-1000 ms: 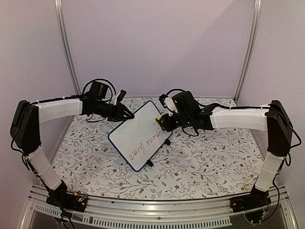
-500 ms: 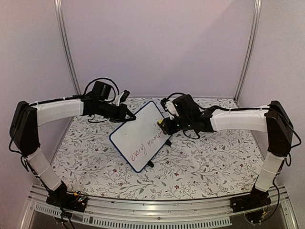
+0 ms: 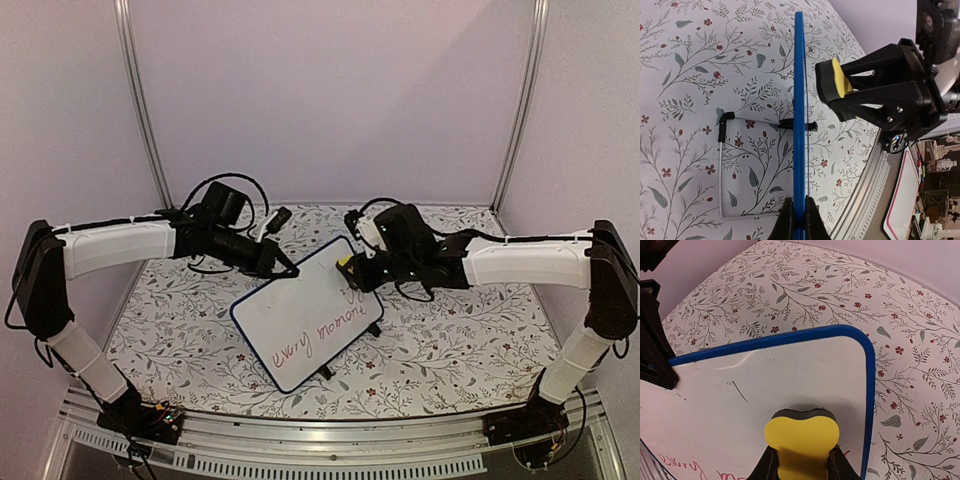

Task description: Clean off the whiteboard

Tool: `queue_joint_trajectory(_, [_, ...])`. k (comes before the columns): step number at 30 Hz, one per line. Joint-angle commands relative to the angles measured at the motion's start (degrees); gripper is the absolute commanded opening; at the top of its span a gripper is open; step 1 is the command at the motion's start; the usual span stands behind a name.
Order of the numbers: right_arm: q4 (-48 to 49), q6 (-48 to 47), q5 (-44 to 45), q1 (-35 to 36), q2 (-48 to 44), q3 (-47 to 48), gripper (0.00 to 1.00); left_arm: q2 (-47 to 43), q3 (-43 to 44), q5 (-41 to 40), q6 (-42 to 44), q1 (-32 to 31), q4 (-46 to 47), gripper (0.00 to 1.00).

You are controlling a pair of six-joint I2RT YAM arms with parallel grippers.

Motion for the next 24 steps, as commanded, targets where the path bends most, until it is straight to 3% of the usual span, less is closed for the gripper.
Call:
queue_joint_trajectory(1, [3.8,1.4,0.8,1.6,-3.6,-5.4,0.18,-2.0,-2.5,5.4,1.8,0.2,3.9,0.00])
queue_joint_trajectory(24, [7.9,3.1,3.1,4.8,0.1,-11.5,0.19,-0.2,-3.7,6.0,1.4,0.4,5.5,0.00])
